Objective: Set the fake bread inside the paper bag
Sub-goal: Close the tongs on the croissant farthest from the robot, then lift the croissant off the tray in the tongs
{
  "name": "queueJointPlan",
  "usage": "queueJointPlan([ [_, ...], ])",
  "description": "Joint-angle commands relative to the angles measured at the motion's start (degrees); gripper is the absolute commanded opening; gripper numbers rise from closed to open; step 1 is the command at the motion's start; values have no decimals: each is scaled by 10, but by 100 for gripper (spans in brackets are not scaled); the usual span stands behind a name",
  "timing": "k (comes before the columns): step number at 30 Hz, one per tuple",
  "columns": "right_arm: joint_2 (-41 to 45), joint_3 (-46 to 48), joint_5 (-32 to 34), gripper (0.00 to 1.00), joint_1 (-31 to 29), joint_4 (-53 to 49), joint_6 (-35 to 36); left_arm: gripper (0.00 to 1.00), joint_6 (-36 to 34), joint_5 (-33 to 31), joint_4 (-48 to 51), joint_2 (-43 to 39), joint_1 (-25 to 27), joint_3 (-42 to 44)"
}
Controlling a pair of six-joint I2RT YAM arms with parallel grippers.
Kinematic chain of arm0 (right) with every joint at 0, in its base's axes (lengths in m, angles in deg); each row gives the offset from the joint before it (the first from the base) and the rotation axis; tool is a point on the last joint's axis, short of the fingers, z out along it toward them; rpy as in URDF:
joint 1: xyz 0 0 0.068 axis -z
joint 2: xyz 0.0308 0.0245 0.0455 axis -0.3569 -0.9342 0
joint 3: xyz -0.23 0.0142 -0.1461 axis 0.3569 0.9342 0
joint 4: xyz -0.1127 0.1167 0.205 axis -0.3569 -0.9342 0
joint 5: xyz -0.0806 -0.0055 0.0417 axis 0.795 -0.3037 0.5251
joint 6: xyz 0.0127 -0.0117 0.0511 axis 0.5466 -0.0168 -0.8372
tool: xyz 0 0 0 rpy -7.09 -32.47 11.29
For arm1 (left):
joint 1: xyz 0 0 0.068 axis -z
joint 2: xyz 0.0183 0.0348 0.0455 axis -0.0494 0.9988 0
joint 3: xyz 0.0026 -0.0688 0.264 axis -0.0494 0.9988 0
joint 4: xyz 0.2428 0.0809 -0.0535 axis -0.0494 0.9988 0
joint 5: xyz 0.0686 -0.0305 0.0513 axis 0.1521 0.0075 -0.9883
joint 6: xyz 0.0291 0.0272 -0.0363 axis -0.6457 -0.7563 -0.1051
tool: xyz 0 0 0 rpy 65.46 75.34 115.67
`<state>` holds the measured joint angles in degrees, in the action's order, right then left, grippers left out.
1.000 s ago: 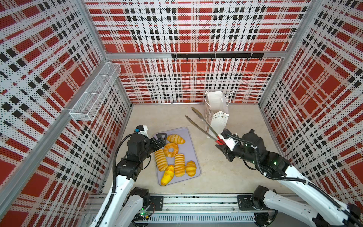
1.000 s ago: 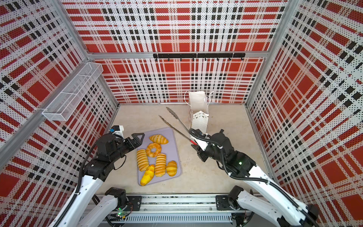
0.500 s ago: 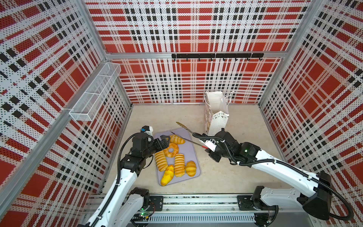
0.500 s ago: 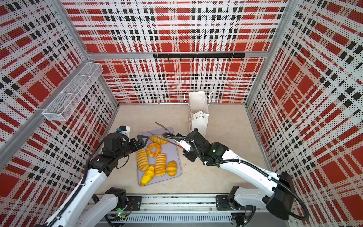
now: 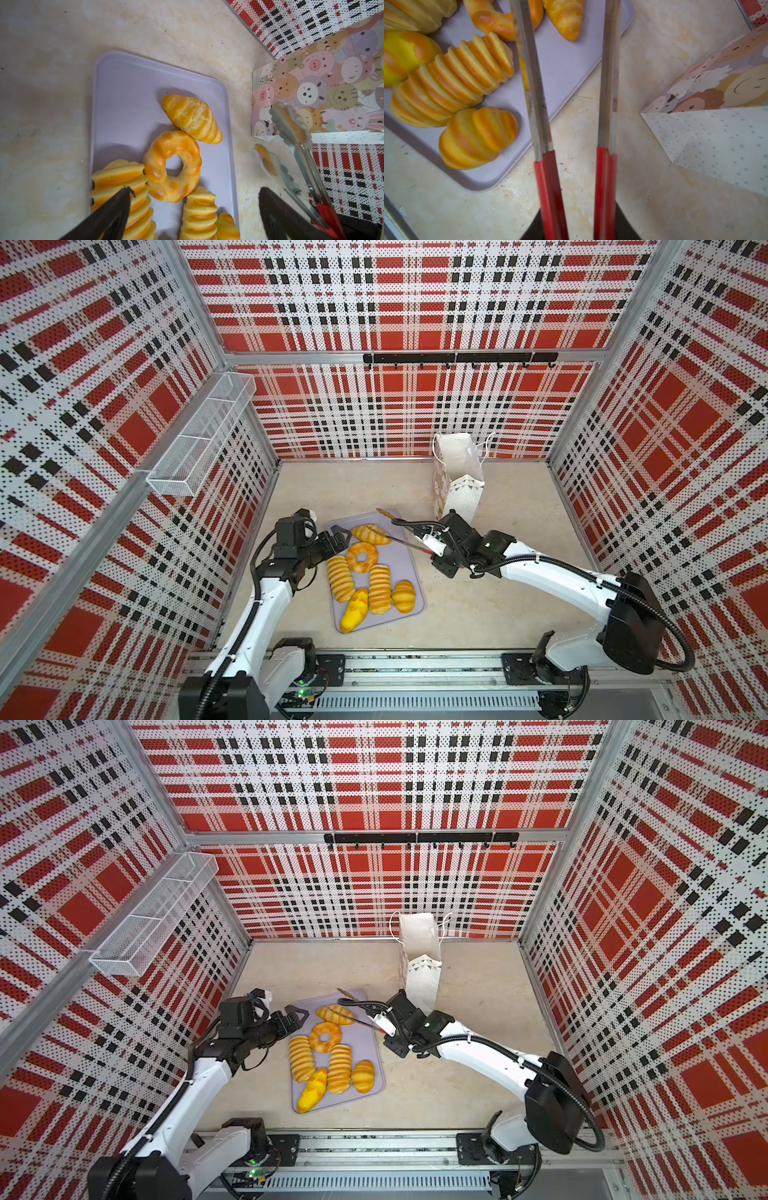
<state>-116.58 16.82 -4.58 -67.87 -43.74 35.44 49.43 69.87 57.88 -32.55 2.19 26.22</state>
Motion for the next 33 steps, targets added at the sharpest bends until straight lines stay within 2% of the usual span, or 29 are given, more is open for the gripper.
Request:
queueJointPlan([
  [1, -25, -21, -27, 32, 17, 39, 17, 98, -12, 27, -18, 9, -6, 8],
  [12, -127, -78, -82, 32, 31, 17, 55, 98, -15, 61, -31, 26, -17, 13],
  [33, -191, -140, -153, 35, 63, -33, 67, 98, -14, 91, -42, 35, -34, 20],
])
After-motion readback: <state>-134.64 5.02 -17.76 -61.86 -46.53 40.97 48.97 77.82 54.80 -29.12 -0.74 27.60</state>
